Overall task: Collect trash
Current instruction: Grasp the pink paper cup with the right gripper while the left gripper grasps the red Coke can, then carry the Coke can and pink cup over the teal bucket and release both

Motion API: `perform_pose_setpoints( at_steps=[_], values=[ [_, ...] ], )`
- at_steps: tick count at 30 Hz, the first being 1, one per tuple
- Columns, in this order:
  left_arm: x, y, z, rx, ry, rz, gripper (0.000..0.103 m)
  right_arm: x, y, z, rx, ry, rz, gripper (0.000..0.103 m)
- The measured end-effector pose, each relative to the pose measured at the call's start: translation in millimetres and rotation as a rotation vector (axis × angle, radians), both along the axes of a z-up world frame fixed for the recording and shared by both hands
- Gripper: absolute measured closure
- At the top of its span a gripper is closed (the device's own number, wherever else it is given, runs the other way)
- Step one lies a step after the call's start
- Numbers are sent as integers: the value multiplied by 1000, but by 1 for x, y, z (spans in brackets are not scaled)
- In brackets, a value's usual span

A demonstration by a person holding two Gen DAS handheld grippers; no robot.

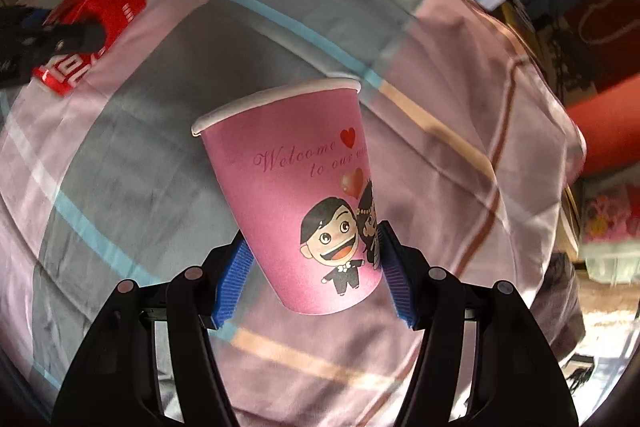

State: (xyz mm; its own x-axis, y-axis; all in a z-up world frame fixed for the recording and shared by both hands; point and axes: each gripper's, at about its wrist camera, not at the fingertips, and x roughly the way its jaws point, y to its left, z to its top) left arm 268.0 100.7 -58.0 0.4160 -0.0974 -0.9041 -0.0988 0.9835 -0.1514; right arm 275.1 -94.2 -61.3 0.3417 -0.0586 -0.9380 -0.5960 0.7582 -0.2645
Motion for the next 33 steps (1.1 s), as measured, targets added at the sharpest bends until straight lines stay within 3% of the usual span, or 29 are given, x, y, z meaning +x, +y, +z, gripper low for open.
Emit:
perform_pose_setpoints(
  at_steps=[18,26,33],
  values=[
    [-72,-140,32,-4,-66,-282,52,-94,-130,39,159,-85,-281,44],
    [-107,-220,47,-8,-96,-446,52,-157,-220,61,296,-136,-459,44],
    [-133,-311,52,-8,-115,-635,52,-212,-319,65,372,-183,-685,44]
  ],
)
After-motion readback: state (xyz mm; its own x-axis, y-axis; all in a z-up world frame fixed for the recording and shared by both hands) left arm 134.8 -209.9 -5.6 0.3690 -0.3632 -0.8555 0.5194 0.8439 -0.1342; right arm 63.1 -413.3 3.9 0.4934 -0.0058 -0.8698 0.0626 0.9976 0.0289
